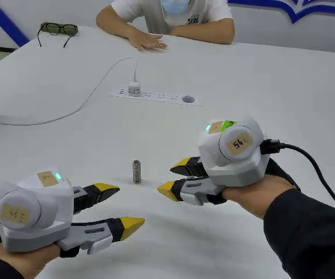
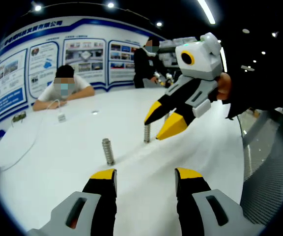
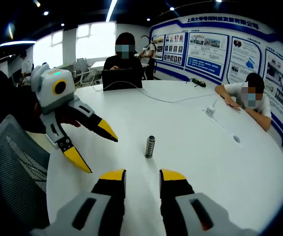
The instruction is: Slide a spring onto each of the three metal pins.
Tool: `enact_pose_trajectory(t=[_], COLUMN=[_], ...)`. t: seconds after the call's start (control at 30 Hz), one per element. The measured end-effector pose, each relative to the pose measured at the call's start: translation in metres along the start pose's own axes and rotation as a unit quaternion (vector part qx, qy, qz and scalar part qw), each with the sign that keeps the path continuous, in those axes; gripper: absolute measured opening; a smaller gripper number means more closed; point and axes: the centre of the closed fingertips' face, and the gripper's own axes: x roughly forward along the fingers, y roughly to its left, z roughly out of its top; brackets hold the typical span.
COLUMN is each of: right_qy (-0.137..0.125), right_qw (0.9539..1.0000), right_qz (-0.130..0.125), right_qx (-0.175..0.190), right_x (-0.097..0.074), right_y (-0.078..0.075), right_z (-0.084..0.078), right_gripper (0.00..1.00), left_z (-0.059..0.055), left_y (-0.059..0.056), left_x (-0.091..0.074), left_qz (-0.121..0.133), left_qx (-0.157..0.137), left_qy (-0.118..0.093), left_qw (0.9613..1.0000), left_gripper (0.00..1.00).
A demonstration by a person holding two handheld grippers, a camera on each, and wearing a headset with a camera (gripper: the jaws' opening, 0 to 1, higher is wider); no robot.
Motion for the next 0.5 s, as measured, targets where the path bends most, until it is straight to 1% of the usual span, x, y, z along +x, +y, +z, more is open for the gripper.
enact_pose_trajectory(t=[0.23,0.5], right_qy=[-0.004,-0.009], right_qw=[0.9999,0.999], right_qz=[-0.011,-0.04], right_qx=[0.002,0.019], right_x=[-0.017,-0.038], right_y=[0.0,-0.015], right_z=[-0.008,-0.021], right_gripper=[0.29,0.3], left_z=[0.001,0.001], left_y=[-0.001,-0.003], left_x=[-0.001,-0.001], left_qz=[0.001,0.001], left_qx=[0.0,-0.001], left_qy=[-0.001,-0.001], left_qw=[1.0,1.0], left_gripper=[0.5,0.51])
